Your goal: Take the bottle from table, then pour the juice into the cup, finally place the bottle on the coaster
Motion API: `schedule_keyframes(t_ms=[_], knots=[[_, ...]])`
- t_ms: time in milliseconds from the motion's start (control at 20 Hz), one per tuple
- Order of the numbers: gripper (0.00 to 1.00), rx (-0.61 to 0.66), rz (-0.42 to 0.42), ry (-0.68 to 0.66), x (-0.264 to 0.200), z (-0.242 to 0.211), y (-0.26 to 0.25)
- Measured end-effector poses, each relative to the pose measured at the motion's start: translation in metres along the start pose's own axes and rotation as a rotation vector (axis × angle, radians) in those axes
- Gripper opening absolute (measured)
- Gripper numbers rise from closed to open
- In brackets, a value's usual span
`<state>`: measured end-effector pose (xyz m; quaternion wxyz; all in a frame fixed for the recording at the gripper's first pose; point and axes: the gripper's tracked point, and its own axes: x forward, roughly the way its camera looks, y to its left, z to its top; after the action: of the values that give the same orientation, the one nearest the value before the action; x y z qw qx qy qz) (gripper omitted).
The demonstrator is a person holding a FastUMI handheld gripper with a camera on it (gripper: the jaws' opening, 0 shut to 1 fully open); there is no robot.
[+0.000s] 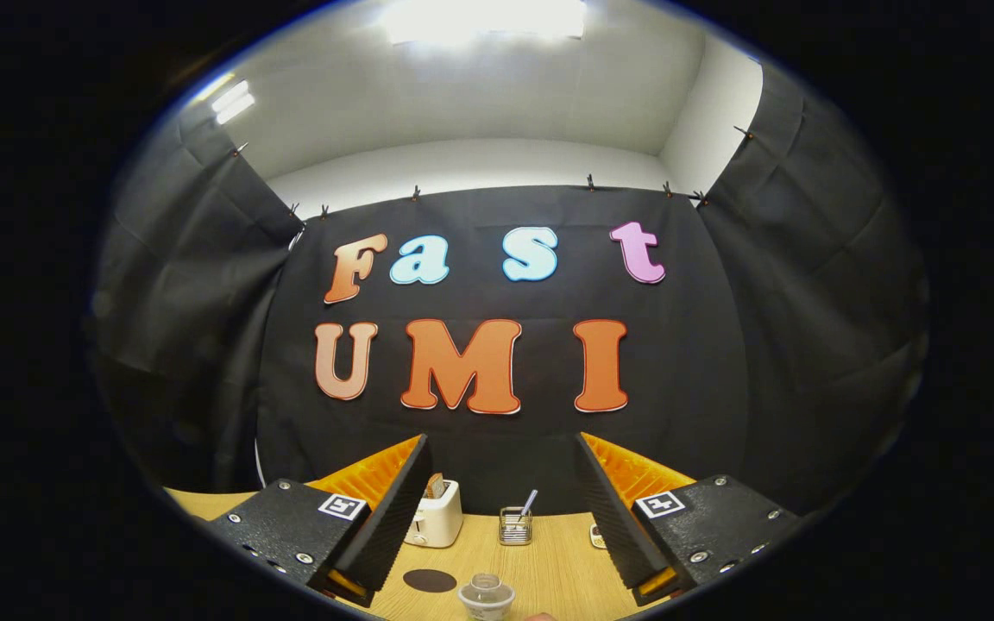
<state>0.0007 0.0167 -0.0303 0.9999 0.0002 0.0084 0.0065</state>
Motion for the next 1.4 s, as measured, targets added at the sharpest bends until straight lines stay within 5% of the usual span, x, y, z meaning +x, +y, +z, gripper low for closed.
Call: schedule_keyframes(t_ms=[900, 1400], knots=[[0.98, 0.118, 0.065, 0.276, -0.026, -0.177, 0.016], [0.98, 0.085, 0.012, 0.430, -0.033, -0.257, 0.014]])
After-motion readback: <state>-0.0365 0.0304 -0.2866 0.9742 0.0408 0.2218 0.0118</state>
